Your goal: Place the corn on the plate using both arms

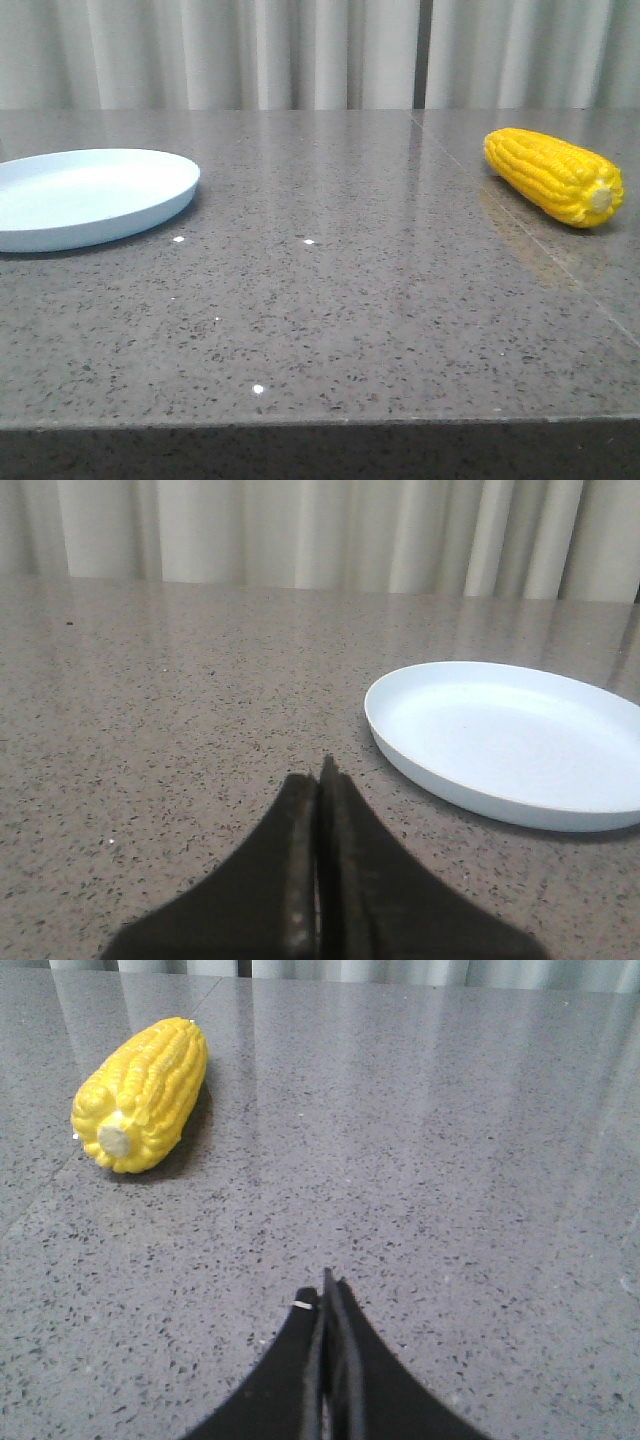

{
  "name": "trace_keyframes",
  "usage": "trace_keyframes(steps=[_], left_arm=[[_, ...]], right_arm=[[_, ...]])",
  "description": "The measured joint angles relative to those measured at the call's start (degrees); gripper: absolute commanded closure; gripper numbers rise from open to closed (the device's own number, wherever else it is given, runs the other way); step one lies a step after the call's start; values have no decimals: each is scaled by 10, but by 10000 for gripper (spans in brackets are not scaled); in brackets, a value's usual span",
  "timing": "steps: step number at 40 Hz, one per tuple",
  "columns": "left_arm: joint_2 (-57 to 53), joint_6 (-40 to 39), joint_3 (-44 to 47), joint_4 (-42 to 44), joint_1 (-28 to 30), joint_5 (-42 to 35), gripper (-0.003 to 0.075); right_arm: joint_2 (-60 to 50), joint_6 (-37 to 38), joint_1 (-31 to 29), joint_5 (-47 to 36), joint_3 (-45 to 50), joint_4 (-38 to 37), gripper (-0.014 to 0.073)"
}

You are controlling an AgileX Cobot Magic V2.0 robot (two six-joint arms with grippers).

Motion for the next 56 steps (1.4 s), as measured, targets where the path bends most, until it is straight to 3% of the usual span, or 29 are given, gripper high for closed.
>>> trace_keyframes(steps=[43,56], left_arm=[[0,0,0,0,0,0,741],[0,0,0,0,0,-55,741]], right_arm=[[0,0,0,0,0,0,661],[0,0,0,-18,0,2,661]])
